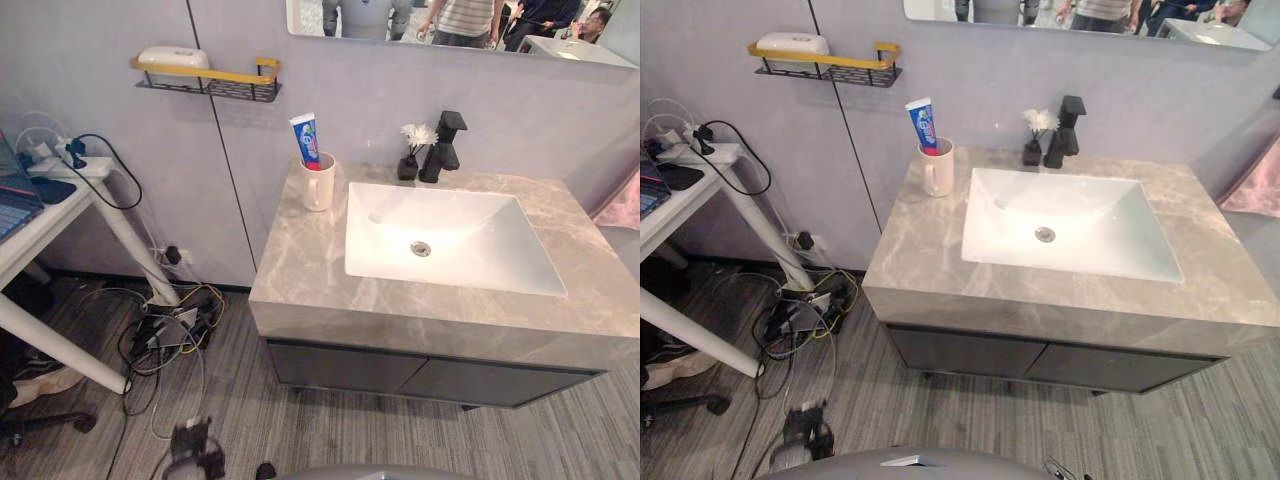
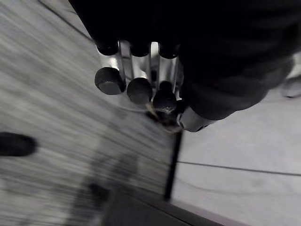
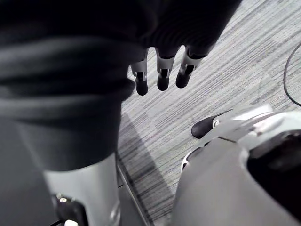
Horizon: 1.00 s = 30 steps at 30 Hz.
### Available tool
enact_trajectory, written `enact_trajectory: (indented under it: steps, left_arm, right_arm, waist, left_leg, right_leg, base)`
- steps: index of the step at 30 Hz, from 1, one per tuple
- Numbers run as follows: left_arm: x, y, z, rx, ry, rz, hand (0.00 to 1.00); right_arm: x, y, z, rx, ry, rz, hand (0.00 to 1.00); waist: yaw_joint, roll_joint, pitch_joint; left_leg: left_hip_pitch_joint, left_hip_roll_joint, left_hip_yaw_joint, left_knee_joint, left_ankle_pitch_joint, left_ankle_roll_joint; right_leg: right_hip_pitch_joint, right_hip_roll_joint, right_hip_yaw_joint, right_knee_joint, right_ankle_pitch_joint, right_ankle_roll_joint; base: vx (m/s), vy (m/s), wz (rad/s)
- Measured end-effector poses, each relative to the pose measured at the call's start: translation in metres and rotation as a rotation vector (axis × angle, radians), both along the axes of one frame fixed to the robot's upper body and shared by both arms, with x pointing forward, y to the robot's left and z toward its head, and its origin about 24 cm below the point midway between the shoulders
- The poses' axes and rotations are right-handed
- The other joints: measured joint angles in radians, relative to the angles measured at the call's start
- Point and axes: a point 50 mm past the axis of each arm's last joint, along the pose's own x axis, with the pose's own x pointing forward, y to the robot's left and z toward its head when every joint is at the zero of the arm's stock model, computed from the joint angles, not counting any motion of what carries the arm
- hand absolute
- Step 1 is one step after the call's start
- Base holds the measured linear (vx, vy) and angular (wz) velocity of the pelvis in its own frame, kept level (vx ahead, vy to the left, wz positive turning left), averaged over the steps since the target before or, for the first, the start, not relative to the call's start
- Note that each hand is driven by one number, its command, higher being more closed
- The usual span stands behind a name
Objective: Organize washtable
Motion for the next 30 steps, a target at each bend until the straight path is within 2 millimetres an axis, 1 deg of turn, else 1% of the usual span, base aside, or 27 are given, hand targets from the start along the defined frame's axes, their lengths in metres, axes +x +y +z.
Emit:
enact_trajectory:
  steps: [1, 2, 3, 5, 7, 11, 13, 14, 15, 16, 18, 19, 20, 21, 22, 23, 24, 25, 26, 27, 28, 29, 30]
  left_arm:
    - [-0.012, -0.002, -0.006, -0.018, 0.055, 0.011, 1.0]
    - [-0.024, -0.006, -0.012, -0.038, 0.125, 0.012, 0.0]
    - [-0.035, -0.01, -0.018, -0.064, 0.18, 0.016, 0.0]
    - [-0.049, -0.015, -0.023, -0.111, 0.237, 0.029, 0.0]
    - [-0.054, -0.017, -0.025, -0.164, 0.26, 0.037, 0.0]
    - [-0.053, -0.018, -0.025, -0.193, 0.259, 0.006, 0.0]
    - [-0.05, -0.02, -0.026, -0.195, 0.259, -0.026, 0.0]
    - [-0.047, -0.018, -0.025, -0.191, 0.255, -0.045, 0.0]
    - [-0.038, -0.02, -0.025, -0.192, 0.242, -0.079, 0.0]
    - [-0.034, -0.018, -0.024, -0.184, 0.236, -0.09, 0.0]
    - [-0.022, -0.019, -0.023, -0.172, 0.222, -0.159, 0.0]
    - [-0.018, -0.02, -0.023, -0.169, 0.216, -0.175, 0.0]
    - [-0.009, -0.021, -0.022, -0.165, 0.201, -0.197, 0.0]
    - [0.001, -0.021, -0.02, -0.157, 0.176, -0.215, 0.0]
    - [0.005, -0.021, -0.019, -0.157, 0.168, -0.218, 0.0]
    - [0.01, -0.021, -0.019, -0.156, 0.156, -0.222, 0.0]
    - [0.011, -0.028, -0.02, -0.174, 0.148, -0.22, 0.0]
    - [0.014, -0.029, -0.019, -0.174, 0.137, -0.219, 0.0]
    - [0.017, -0.029, -0.018, -0.171, 0.125, -0.226, 0.0]
    - [0.016, -0.03, -0.017, -0.174, 0.119, -0.222, 0.0]
    - [0.014, -0.029, -0.018, -0.174, 0.12, -0.218, 0.0]
    - [0.012, -0.027, -0.018, -0.173, 0.121, -0.211, 0.0]
    - [0.012, -0.026, -0.017, -0.171, 0.121, -0.209, 0.0]
  right_arm:
    - [0.001, 0.0, 0.0, -0.002, -0.001, 0.005, 0.0]
    - [0.003, 0.0, 0.0, -0.001, -0.001, 0.007, 0.0]
    - [0.003, 0.0, -0.001, 0.003, 0.005, 0.004, 0.0]
    - [0.004, -0.001, -0.001, 0.002, 0.011, 0.005, 0.0]
    - [0.005, -0.001, -0.002, 0.006, 0.024, 0.026, 0.0]
    - [0.007, -0.001, -0.002, 0.017, 0.026, 0.036, 0.0]
    - [0.009, -0.001, -0.003, 0.024, 0.024, 0.051, 0.0]
    - [0.013, -0.002, -0.002, 0.022, 0.017, 0.075, 0.0]
    - [0.014, -0.003, -0.002, 0.02, 0.013, 0.079, 0.0]
    - [0.016, -0.003, -0.002, 0.019, 0.01, 0.079, 0.0]
    - [0.02, -0.005, -0.001, 0.012, -0.003, 0.072, 0.0]
    - [0.023, -0.005, -0.001, 0.01, -0.012, 0.071, 0.0]
    - [0.033, -0.005, 0.001, 0.006, -0.039, 0.069, 0.0]
    - [0.045, -0.006, 0.003, 0.003, -0.081, 0.056, 0.0]
    - [0.052, -0.007, 0.004, 0.002, -0.103, 0.054, 0.0]
    - [0.062, -0.007, 0.006, -0.005, -0.129, 0.072, 0.0]
    - [0.071, -0.015, 0.01, -0.026, -0.148, 0.083, 0.0]
    - [0.073, -0.015, 0.011, -0.028, -0.155, 0.083, 0.0]
    - [0.071, -0.014, 0.01, -0.022, -0.15, 0.079, 0.0]
    - [0.067, -0.013, 0.008, -0.016, -0.137, 0.078, 0.0]
    - [0.068, -0.01, 0.008, -0.006, -0.136, 0.083, 0.0]
    - [0.072, -0.005, 0.007, 0.01, -0.133, 0.098, 0.0]
    - [0.073, -0.002, 0.007, 0.017, -0.135, 0.103, 0.0]
  waist:
    - [0.0, 0.001, 0.0]
    - [0.0, 0.003, 0.0]
    - [0.0, 0.005, 0.001]
    - [0.001, 0.007, 0.001]
    - [0.001, 0.008, 0.002]
    - [0.0, 0.007, 0.003]
    - [-0.004, 0.0, 0.012]
    - [-0.009, 0.005, 0.018]
    - [-0.01, -0.001, 0.026]
    - [-0.009, -0.001, 0.031]
    - [-0.008, -0.004, 0.039]
    - [-0.008, -0.008, 0.046]
    - [-0.009, 0.0, 0.069]
    - [-0.007, -0.002, 0.097]
    - [-0.008, 0.005, 0.113]
    - [-0.008, 0.02, 0.145]
    - [0.015, 0.045, 0.15]
    - [0.013, 0.048, 0.156]
    - [0.012, 0.048, 0.157]
    - [0.018, 0.048, 0.157]
    - [0.023, 0.041, 0.153]
    - [0.038, 0.028, 0.145]
    - [0.047, 0.02, 0.14]
  left_leg:
    - [0.005, -0.001, 0.001, 0.0, -0.001, 0.0]
    - [0.01, -0.002, 0.004, 0.0, -0.001, 0.0]
    - [0.017, -0.002, 0.009, 0.0, -0.003, 0.0]
    - [0.021, -0.002, 0.015, 0.0, -0.009, 0.0]
    - [0.023, -0.002, 0.019, 0.0, -0.011, -0.001]
    - [0.039, -0.003, 0.035, 0.0, -0.017, -0.001]
    - [0.04, -0.006, 0.043, 0.0, -0.021, -0.001]
    - [0.041, -0.009, 0.046, 0.0, -0.025, -0.001]
    - [0.034, -0.012, 0.047, 0.0, -0.027, -0.002]
    - [0.03, -0.014, 0.048, 0.001, -0.027, -0.002]
    - [-0.01, -0.028, 0.066, 0.011, -0.026, 0.002]
    - [-0.018, -0.032, 0.076, 0.011, -0.028, 0.008]
    - [-0.036, -0.04, 0.102, 0.026, -0.036, 0.02]
    - [-0.067, -0.037, 0.139, 0.07, -0.062, 0.039]
    - [-0.085, -0.026, 0.151, 0.108, -0.075, 0.056]
    - [-0.103, -0.021, 0.168, 0.166, -0.11, 0.091]
    - [-0.093, -0.007, 0.228, 0.133, -0.119, 0.109]
    - [-0.08, -0.01, 0.258, 0.137, -0.115, 0.105]
    - [-0.051, -0.02, 0.285, 0.145, -0.121, 0.115]
    - [-0.031, -0.022, 0.315, 0.163, -0.128, 0.126]
    - [-0.029, -0.022, 0.331, 0.177, -0.128, 0.127]
    - [-0.03, -0.02, 0.364, 0.204, -0.131, 0.13]
    - [-0.033, -0.02, 0.382, 0.215, -0.133, 0.133]
  right_leg:
    - [0.005, -0.001, 0.0, 0.0, 0.0, 0.0]
    - [0.01, -0.002, 0.0, -0.001, 0.001, 0.001]
    - [0.014, -0.002, 0.003, -0.001, 0.003, 0.005]
    - [0.015, -0.003, 0.005, -0.001, 0.002, 0.005]
    - [0.015, -0.004, 0.008, -0.001, 0.002, 0.005]
    - [0.016, -0.006, 0.027, 0.002, 0.005, 0.01]
    - [0.014, -0.009, 0.032, 0.002, 0.005, 0.011]
    - [0.012, -0.012, 0.035, 0.006, 0.002, 0.014]
    - [-0.001, -0.016, 0.04, 0.01, 0.001, 0.016]
    - [-0.011, -0.018, 0.044, 0.013, 0.0, 0.019]
    - [-0.07, -0.033, 0.07, 0.03, 0.009, 0.031]
    - [-0.087, -0.037, 0.083, 0.037, 0.014, 0.034]
    - [-0.116, -0.044, 0.104, 0.04, 0.03, 0.033]
    - [-0.156, -0.043, 0.113, 0.06, 0.063, 0.01]
    - [-0.183, -0.037, 0.101, 0.084, 0.086, -0.02]
    - [-0.2, -0.021, 0.053, 0.068, 0.161, -0.104]
    - [-0.198, -0.011, -0.043, 0.074, 0.176, -0.117]
    - [-0.225, -0.038, -0.122, 0.221, 0.07, -0.115]
    - [-0.225, -0.083, -0.221, 0.475, -0.059, -0.121]
    - [-0.182, -0.101, -0.289, 0.596, -0.104, -0.133]
    - [-0.155, -0.109, -0.321, 0.619, -0.113, -0.139]
    - [-0.102, -0.112, -0.363, 0.589, -0.116, -0.125]
    - [-0.075, -0.11, -0.371, 0.541, -0.121, -0.107]
  base:
    - [0.03, -0.005, -0.03]
    - [0.02, -0.002, -0.03]
    - [0.02, 0.0, -0.05]
    - [0.01, -0.001, -0.08]
    - [0.01, 0.002, -0.06]
    - [0.01, 0.006, -0.14]
    - [0.01, 0.019, -0.08]
    - [-0.01, 0.029, -0.06]
    - [-0.01, 0.034, -0.08]
    - [-0.01, 0.047, -0.09]
    - [0.01, 0.073, -0.18]
    - [0.01, 0.102, -0.39]
    - [-0.02, 0.137, -0.66]
    - [-0.03, 0.133, -0.78]
    - [-0.07, 0.166, -1.05]
    - [-0.01, 0.111, -1.37]
    - [0.17, -0.038, -1.32]
    - [0.51, -0.354, -1.07]
    - [0.54, -0.41, -0.68]
    - [0.36, -0.263, -0.7]
    - [0.02, -0.022, -0.87]
    - [-0.07, 0.012, -0.8]
    - [-0.14, -0.043, -1.01]
